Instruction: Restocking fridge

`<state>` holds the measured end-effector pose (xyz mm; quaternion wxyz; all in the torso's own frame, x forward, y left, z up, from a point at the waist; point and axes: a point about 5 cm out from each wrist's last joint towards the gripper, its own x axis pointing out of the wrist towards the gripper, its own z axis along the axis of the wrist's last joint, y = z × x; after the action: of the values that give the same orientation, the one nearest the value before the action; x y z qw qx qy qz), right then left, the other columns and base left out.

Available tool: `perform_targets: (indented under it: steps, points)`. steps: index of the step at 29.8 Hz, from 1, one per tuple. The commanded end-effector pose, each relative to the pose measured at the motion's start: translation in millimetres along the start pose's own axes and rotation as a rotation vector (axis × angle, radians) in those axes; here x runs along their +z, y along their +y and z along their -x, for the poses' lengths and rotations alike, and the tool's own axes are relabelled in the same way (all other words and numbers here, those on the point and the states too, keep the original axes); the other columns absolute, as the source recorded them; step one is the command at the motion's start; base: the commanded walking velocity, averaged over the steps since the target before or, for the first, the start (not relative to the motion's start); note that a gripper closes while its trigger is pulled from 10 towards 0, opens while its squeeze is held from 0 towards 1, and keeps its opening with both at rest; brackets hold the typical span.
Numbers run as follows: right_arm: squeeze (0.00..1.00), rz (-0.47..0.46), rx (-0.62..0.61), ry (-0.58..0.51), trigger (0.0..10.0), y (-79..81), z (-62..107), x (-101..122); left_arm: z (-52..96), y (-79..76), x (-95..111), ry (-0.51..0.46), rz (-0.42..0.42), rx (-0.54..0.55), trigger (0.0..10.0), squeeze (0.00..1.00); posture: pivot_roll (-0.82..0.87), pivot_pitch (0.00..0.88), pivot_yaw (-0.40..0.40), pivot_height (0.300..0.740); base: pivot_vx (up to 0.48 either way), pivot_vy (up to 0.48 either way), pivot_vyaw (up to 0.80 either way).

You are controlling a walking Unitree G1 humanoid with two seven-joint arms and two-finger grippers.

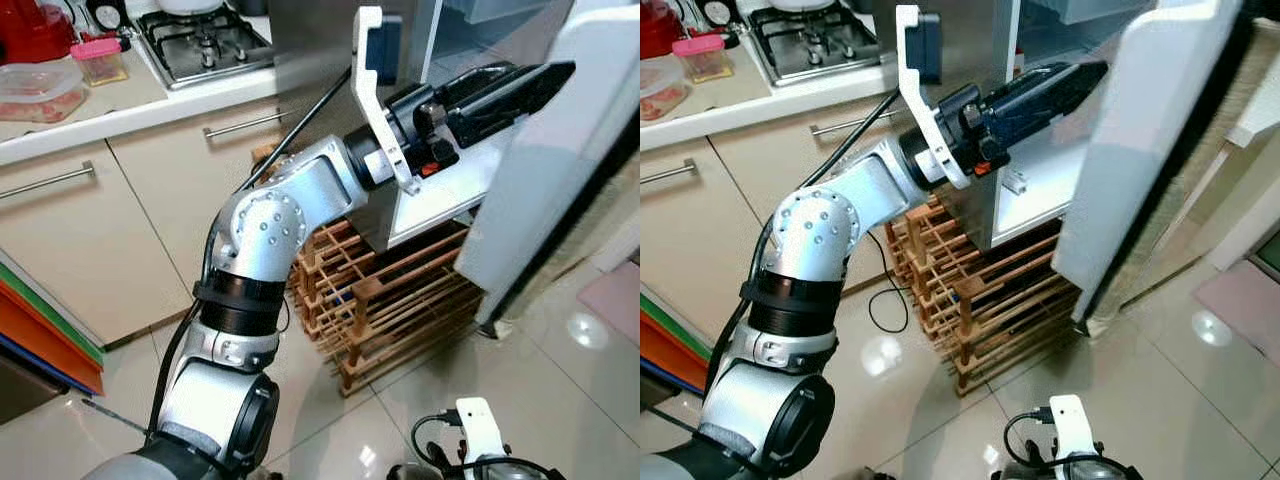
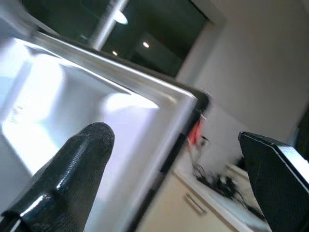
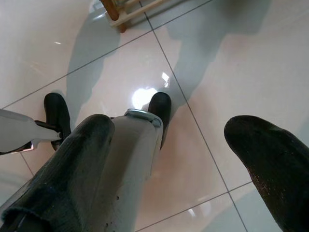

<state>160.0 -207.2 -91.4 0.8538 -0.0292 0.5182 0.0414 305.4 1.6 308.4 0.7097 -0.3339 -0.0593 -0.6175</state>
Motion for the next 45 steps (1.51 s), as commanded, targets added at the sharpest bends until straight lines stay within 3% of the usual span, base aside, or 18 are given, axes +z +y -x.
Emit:
perform_targets:
  steps: [1,2,4,5,7,10,13,20,21,23,25,26,28,34,45]
  points:
    - [0.0,0.021,0.008,0.0,10.0,0.2,-0.1,1,-11.4,-3.0,0,-0.019,0.007,0.002,10.0,0.0,-0.12,0.044,0.049,0.74,0.0,0.0,0.0]
    - [0.0,0.021,0.008,0.0,10.0,0.2,-0.1,1,-11.4,-3.0,0,-0.019,0.007,0.002,10.0,0.0,-0.12,0.044,0.049,0.74,0.0,0.0,0.0]
    - [0.0,0.068,0.022,-0.013,10.0,0.3,0.0,4,6.7,13.7,-1,0.026,-0.064,0.124,10.0,0.0,-0.11,0.04,0.048,0.74,0.0,0.0,0.0]
    - [0.0,0.068,0.022,-0.013,10.0,0.3,0.0,4,6.7,13.7,-1,0.026,-0.064,0.124,10.0,0.0,-0.11,0.04,0.048,0.74,0.0,0.0,0.0]
    - [0.0,0.108,0.069,-0.049,10.0,2.6,0.3,8,25.9,34.1,-14,0.153,-0.171,0.294,10.0,0.0,-0.1,0.032,0.043,0.74,0.0,0.0,0.0]
    - [0.0,0.117,0.089,-0.075,10.0,3.9,0.5,10,35.0,45.0,-24,0.227,-0.237,0.379,10.0,0.0,-0.1,0.026,0.041,0.74,0.0,0.0,0.0]
    - [0.0,0.133,0.117,-0.137,10.0,6.2,1.3,16,44.8,56.8,-35,0.27,-0.258,0.465,10.0,0.0,-0.1,0.021,0.041,0.74,0.0,0.0,0.0]
    - [0.0,0.15,0.135,-0.293,10.0,8.6,4.8,30,51.3,60.4,-47,0.295,-0.266,0.498,10.0,0.0,-0.1,0.018,0.041,0.74,0.0,0.0,0.0]
    - [0.0,0.143,0.146,-0.375,10.0,14.8,4.6,52,53.4,62.3,-51,0.31,-0.28,0.509,10.0,0.0,-0.1,0.019,0.042,0.74,0.0,0.0,0.0]
    - [0.0,0.153,0.181,-0.532,10.0,38.7,8.5,130,55.5,64.6,-54,0.323,-0.301,0.522,10.0,0.0,-0.1,0.019,0.042,0.74,0.0,0.0,0.0]
    - [0.0,0.152,0.192,-0.62,10.0,48.3,16.9,168,60.7,69.4,-58,0.356,-0.354,0.552,10.0,0.0,-0.1,0.02,0.044,0.74,0.0,0.0,0.0]
    - [0.0,0.152,0.192,-0.62,10.0,48.3,16.9,168,60.7,69.4,-58,0.356,-0.354,0.552,10.0,0.0,-0.1,0.02,0.044,0.74,0.0,0.0,0.0]
    - [0.0,0.156,0.183,-0.707,10.0,49.5,24.8,187,72.2,77.2,-66,0.418,-0.444,0.606,10.0,0.0,-0.11,0.023,0.045,0.74,0.0,0.0,0.0]
    - [0.0,0.192,0.126,-0.897,10.0,49.9,42.5,216,83.6,80.8,-72,0.417,-0.413,0.658,10.0,0.0,-0.11,0.027,0.038,0.74,0.0,0.0,0.0]
    - [0.0,0.15,-0.112,-1.022,10.0,19.1,56.2,225,91.9,87.0,-72,0.417,-0.448,0.689,10.0,0.0,-0.12,0.026,0.037,0.74,0.0,0.0,0.0]
